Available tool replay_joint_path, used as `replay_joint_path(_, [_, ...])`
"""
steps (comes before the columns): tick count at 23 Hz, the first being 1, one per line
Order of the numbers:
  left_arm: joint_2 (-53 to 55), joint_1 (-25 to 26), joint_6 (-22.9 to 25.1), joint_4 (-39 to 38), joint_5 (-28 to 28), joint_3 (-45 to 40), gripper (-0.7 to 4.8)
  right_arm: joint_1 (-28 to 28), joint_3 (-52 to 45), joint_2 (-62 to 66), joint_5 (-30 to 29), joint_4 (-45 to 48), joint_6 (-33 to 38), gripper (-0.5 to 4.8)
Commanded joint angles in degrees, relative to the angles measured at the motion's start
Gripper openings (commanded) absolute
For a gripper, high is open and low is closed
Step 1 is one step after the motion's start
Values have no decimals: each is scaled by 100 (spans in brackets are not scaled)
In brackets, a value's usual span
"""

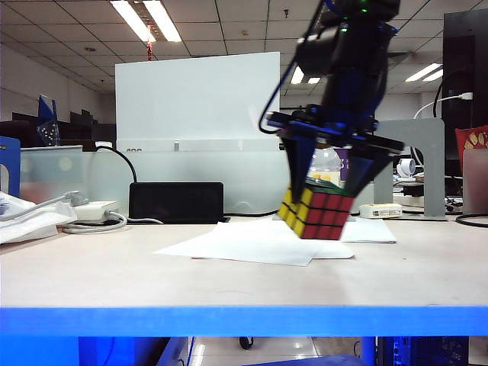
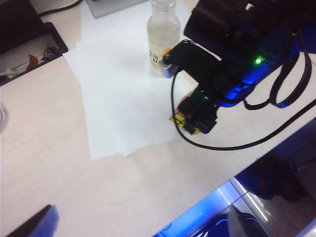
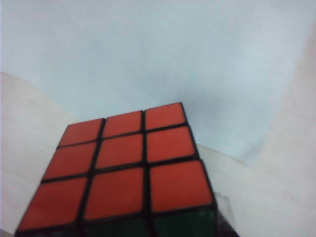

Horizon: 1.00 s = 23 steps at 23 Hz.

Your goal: Rotate the Rubik's Cube so that the bottom side is facing up.

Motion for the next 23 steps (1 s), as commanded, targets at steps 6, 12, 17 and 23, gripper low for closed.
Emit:
replay_joint_path(6, [-225,-4,55,-136,0,-20,479,61,55,208,-15,197,184,283])
replay_joint_path(12, [-350,-4,59,-98,2,-151,479,61,55,378,4,-153,157,284])
replay_joint_path(17, [-393,-7,74,-92,48,-280,479,46,133,415,28,-280,136,284])
replay_joint_path(23, [-455,-7,79,-70,155,-466,479,44,1488,1067,243,-1132,-63,284])
